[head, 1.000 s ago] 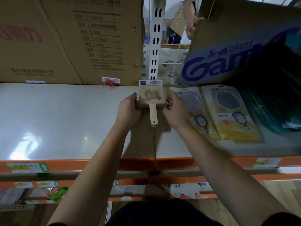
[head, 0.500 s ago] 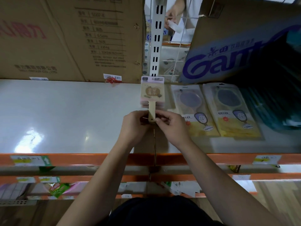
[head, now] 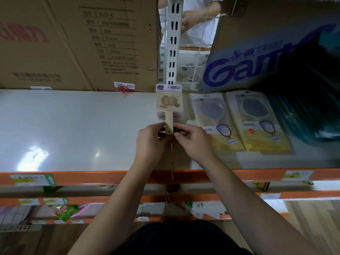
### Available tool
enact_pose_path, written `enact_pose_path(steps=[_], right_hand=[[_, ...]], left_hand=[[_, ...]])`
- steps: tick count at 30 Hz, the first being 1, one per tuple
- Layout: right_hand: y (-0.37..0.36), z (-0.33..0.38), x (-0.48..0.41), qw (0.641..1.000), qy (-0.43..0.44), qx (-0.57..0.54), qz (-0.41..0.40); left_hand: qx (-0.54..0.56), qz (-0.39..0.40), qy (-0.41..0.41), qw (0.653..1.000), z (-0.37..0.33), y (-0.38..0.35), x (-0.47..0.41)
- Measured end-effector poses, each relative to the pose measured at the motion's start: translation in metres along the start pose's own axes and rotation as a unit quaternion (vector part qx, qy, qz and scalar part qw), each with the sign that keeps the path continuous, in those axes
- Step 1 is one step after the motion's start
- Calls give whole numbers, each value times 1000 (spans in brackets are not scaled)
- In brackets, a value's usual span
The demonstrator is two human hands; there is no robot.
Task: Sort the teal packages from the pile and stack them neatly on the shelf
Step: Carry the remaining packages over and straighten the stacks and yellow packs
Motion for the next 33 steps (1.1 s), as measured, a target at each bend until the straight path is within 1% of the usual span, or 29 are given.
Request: enact_pose_path(steps=[2, 4, 6, 8, 10, 11, 13, 15, 17, 19, 21, 23, 26, 31, 33], right_hand=[[11, 1, 0, 1000, 8, 6, -25], [33, -1, -1, 997, 9, 28, -75], [61, -5, -4, 988, 13, 79, -131], [86, -13, -8, 979, 7, 132, -158], [104, -23, -14, 972, -31, 189, -138], [109, -28, -18, 970, -47, 208, -119], [114, -33, -22, 968, -63, 230, -81], [115, -36, -24, 966, -67, 243, -55], [116, -37, -26, 967, -65, 242, -42], [119, -38, -29, 969, -68, 234, -42], [119, -39, -30, 970, -79, 224, -41], [118, -37, -29, 973, -87, 209, -43], [115, -35, -32, 977, -76, 196, -39], [113, -31, -42, 979, -60, 190, -31], [112, -32, -44, 978, -54, 198, -15]], left_hand=[[-6, -12, 21, 1000, -5, 2, 1], [-14, -55, 18, 998, -13, 5, 1], [11, -102, -32, 994, -29, 6, 1], [48, -106, -81, 990, -48, -2, -2], [67, -61, -95, 991, -63, -21, -7], [70, -25, -85, 994, -69, -34, -10], [67, 57, -38, 995, -75, -60, -15], [48, 94, 8, 994, -73, -81, -20], [46, 88, 55, 994, -68, -91, -26], [74, 71, 98, 990, -64, -96, -30], [86, 59, 116, 988, -63, -99, -32], [73, 46, 116, 989, -64, -100, -33], [47, 37, 107, 992, -66, -101, -37], [37, 19, 82, 996, -74, -100, -47], [39, 28, 70, 996, -76, -101, -49]])
Point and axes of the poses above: each hand's wrist, its own x-axis away from the middle knuckle, its own y-axis out of the back of the hand, z = x × y, the point moved 2 cm from there along -x, towards the middle knuckle, and after that the axes turned 2 degrees about -y, right-handed, at the moved point
